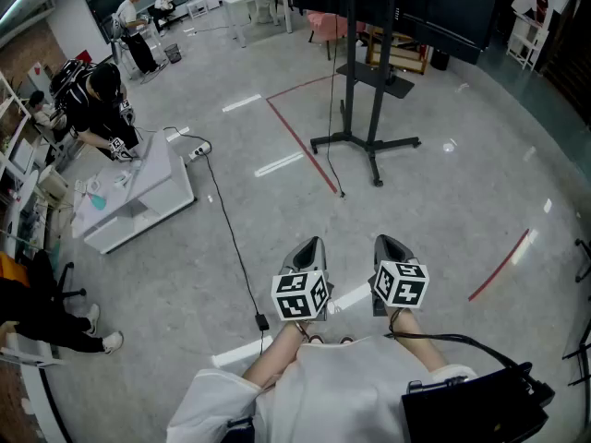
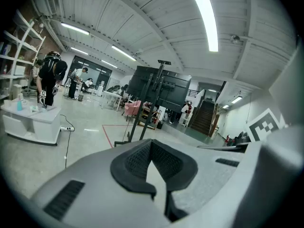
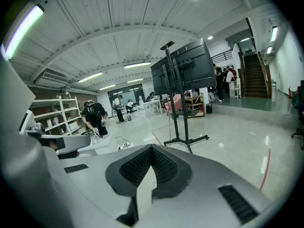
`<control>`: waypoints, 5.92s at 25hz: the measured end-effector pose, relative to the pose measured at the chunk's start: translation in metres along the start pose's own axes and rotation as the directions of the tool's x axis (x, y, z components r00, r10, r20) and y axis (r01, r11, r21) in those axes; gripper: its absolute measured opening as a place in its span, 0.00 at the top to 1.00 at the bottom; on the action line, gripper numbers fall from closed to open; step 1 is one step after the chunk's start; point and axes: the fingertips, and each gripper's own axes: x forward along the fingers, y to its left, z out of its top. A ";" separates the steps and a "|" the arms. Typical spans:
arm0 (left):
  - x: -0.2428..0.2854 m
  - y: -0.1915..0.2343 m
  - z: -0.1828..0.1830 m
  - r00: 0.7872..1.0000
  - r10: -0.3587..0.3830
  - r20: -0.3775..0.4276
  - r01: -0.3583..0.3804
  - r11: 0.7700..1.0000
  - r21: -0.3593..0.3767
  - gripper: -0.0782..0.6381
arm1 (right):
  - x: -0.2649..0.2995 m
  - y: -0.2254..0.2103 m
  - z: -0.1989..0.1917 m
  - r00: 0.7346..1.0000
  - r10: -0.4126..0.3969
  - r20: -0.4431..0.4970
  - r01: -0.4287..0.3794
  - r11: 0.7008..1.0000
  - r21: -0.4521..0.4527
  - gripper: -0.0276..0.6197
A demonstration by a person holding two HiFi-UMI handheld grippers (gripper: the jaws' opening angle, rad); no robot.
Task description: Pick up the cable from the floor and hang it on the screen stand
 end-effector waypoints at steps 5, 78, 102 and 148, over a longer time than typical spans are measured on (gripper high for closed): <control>-0.003 0.007 -0.003 1.000 0.003 0.002 -0.003 1.000 -0.010 0.89 | 0.000 0.003 -0.006 1.000 -0.007 -0.008 0.007 1.000 0.001 0.93; 0.503 0.186 0.173 0.991 0.126 -0.041 -0.128 0.990 -0.053 0.89 | 0.482 -0.190 0.202 0.990 -0.046 -0.130 0.058 0.994 0.097 0.93; 0.741 0.240 0.185 0.967 0.079 -0.240 -0.098 0.993 -0.066 0.89 | 0.710 -0.252 0.261 0.977 -0.013 -0.211 0.048 0.986 0.162 0.93; 1.077 0.478 -0.491 0.828 -0.003 -0.560 -0.085 0.988 -0.131 0.63 | 1.064 -0.430 -0.236 0.946 0.233 -0.225 -0.254 0.964 -0.072 0.93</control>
